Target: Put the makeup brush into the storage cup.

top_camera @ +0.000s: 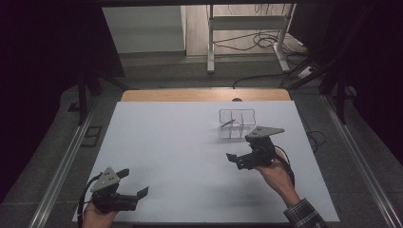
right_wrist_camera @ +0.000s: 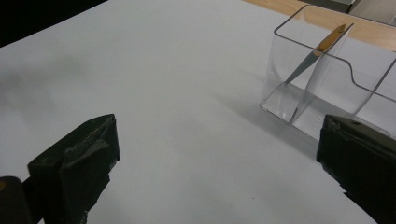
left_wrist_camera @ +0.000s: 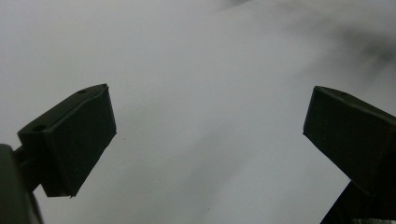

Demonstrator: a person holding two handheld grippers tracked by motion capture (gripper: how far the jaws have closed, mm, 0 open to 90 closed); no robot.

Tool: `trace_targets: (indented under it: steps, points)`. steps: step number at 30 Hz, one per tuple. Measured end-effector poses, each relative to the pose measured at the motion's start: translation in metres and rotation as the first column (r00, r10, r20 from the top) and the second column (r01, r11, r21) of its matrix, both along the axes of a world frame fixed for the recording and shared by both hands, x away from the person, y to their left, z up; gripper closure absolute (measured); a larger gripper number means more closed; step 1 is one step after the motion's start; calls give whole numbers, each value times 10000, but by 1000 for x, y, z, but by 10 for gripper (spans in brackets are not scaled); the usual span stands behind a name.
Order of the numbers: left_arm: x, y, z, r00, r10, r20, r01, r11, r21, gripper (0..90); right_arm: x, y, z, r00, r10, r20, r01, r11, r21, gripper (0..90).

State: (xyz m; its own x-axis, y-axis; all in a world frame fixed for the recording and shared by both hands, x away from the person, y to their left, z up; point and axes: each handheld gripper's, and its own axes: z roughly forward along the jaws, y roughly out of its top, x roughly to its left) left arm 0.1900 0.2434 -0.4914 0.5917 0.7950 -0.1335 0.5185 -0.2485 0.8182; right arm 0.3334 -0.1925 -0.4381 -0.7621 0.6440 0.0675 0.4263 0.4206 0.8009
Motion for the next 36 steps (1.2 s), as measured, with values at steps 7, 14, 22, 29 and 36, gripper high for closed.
trace_targets:
  steps: [7, 14, 22, 29, 36]
  points:
    - [0, 0, 0, 10000, -9, 9, 9, 10000, -20, 26, -9, -1, 2, 10000, 44, 45, -44, 10000, 2, 0]
    - [0, 0, 0, 10000, -11, 0, 11, 10000, -29, 27, -17, -4, 4, 9999, 80, 97, -80, 10000, 19, 0]
    - [0, 0, 0, 10000, -21, 5, 21, 10000, -31, 26, -25, -8, 3, 9999, 111, 109, -111, 9999, 40, 0]
    - [0, 0, 0, 10000, -42, -4, 42, 9999, -95, 26, -31, -12, 3, 9999, 93, 128, -94, 9999, 85, 0]
    - [1, 0, 0, 10000, -75, -33, 74, 9998, -177, 26, -36, -15, 3, 9998, 123, 126, -125, 9999, 105, 0]
